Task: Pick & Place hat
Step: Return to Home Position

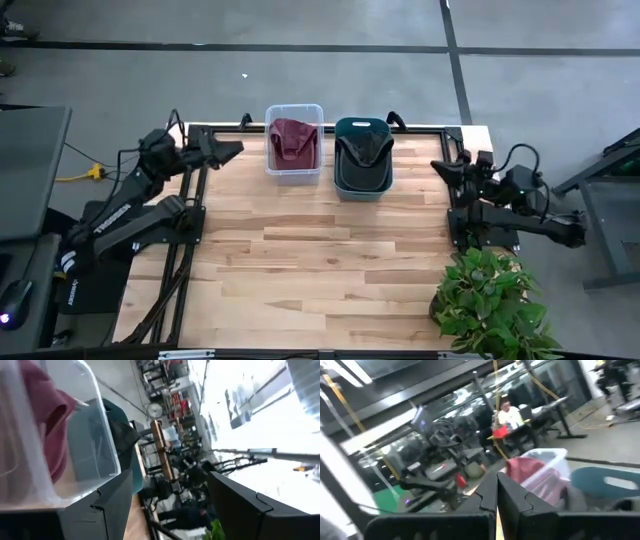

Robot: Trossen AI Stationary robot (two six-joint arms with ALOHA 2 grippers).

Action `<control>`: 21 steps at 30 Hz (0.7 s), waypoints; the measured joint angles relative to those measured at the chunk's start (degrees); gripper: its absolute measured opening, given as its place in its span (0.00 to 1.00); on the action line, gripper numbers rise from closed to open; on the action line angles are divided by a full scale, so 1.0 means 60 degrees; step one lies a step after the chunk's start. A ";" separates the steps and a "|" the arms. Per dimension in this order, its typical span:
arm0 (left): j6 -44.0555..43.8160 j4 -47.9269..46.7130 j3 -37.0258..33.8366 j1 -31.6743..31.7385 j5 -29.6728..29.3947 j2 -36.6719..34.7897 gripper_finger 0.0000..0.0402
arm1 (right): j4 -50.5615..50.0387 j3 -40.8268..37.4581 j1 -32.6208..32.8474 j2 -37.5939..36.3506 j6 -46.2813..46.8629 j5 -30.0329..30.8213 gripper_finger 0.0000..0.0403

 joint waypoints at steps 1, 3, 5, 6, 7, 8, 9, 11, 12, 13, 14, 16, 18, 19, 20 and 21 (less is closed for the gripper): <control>-0.0149 -0.0035 -0.0155 -0.0033 -0.0091 -0.0212 0.60 | 0.0280 -0.0149 0.0000 0.0004 -0.0023 -0.0170 0.00; -0.0444 0.0031 -0.0478 -0.0097 -0.0154 -0.0580 0.60 | 0.0955 -0.0426 0.0000 -0.0054 -0.0025 -0.0525 0.00; -0.0653 0.0023 -0.0724 -0.0213 -0.0191 -0.0888 0.60 | 0.1676 -0.0742 0.0000 -0.0142 -0.0052 -0.0699 0.00; -0.0715 0.0026 -0.0808 -0.0302 -0.0284 -0.0996 0.60 | 0.1949 -0.0962 0.0000 -0.0159 -0.0071 -0.0727 0.00; -0.0797 0.0062 -0.0907 -0.0412 -0.0366 -0.1116 0.60 | 0.2107 -0.1208 0.0000 -0.0207 -0.0075 -0.0740 0.00; -0.0834 0.0058 -0.1017 -0.0531 -0.0485 -0.1202 0.60 | 0.2475 -0.1449 0.0000 -0.0215 -0.0060 -0.0752 0.00; -0.0851 0.0063 -0.1131 -0.0657 -0.0615 -0.1282 0.60 | 0.2950 -0.1680 0.0000 -0.0232 0.0003 -0.0747 0.00; -0.0909 0.0046 -0.1402 -0.0928 -0.0969 -0.1492 0.60 | 0.3821 -0.2184 0.0000 -0.0276 0.0231 -0.0754 0.00; -0.0971 -0.0008 -0.1519 -0.1074 -0.1180 -0.1603 0.60 | 0.4186 -0.2443 0.0000 -0.0266 0.0344 -0.0756 0.00; -0.1074 0.0004 -0.1609 -0.1201 -0.1405 -0.1725 0.60 | 0.4419 -0.2677 0.0000 -0.0266 0.0403 -0.0749 0.00; -0.1123 0.0036 -0.1683 -0.1330 -0.1592 -0.1844 0.60 | 0.4776 -0.2873 0.0000 -0.0252 0.0423 -0.0749 0.00; -0.1302 0.0059 -0.1819 -0.1583 -0.1885 -0.2018 0.60 | 0.5366 -0.3133 0.0000 -0.0272 0.0432 -0.0717 0.00; -0.1369 0.0095 -0.1906 -0.1836 -0.2124 -0.2094 0.60 | 0.5478 -0.3282 0.0000 -0.0270 0.0433 -0.0642 0.00; -0.1428 0.0055 -0.1950 -0.1973 -0.2220 -0.2105 0.60 | 0.5425 -0.3339 0.0000 -0.0264 0.0435 -0.0627 0.00; -0.1473 0.0023 -0.1973 -0.2111 -0.2298 -0.2106 0.60 | 0.5461 -0.3380 0.0000 -0.0252 0.0432 -0.0608 0.00; -0.1505 0.0029 -0.1983 -0.2257 -0.2382 -0.2108 0.60 | 0.5462 -0.3404 0.0000 -0.0262 0.0435 -0.0611 0.00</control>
